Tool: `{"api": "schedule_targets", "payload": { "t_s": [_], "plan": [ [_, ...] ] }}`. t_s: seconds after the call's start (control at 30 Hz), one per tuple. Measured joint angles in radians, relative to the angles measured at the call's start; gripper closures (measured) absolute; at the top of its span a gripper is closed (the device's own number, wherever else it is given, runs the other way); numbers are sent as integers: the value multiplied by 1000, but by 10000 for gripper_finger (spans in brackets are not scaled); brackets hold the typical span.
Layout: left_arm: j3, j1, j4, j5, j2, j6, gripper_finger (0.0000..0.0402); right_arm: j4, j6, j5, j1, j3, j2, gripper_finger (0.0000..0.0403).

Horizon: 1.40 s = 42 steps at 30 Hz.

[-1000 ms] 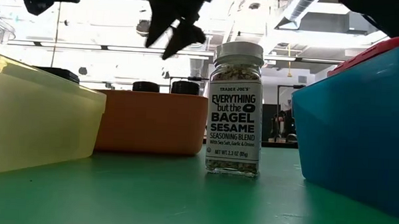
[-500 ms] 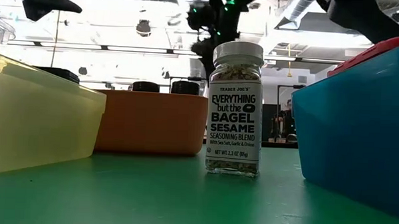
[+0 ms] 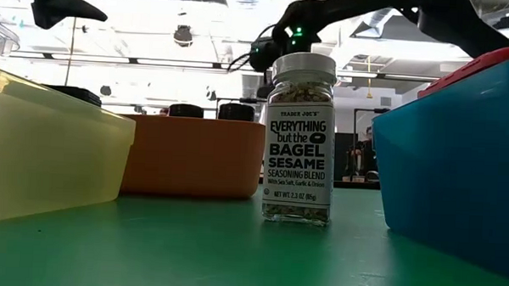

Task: Sort spices by type
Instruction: Put the top right green seasoning can into the yellow bin

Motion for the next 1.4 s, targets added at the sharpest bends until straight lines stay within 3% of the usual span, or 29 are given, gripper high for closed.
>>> {"api": "schedule_targets", "payload": {
  "t_s": [0.5,1.23,1.4],
  "plan": [
    [0,0,0,47,0,-14,107,135,-1,-10,-3,-84,2,111],
    [0,0,-35,50,0,-40,107,114,28,-37,-17,-84,1,111],
    [0,0,-35,50,0,-40,107,128,50,-41,-1,-164,2,111]
  ]
}}
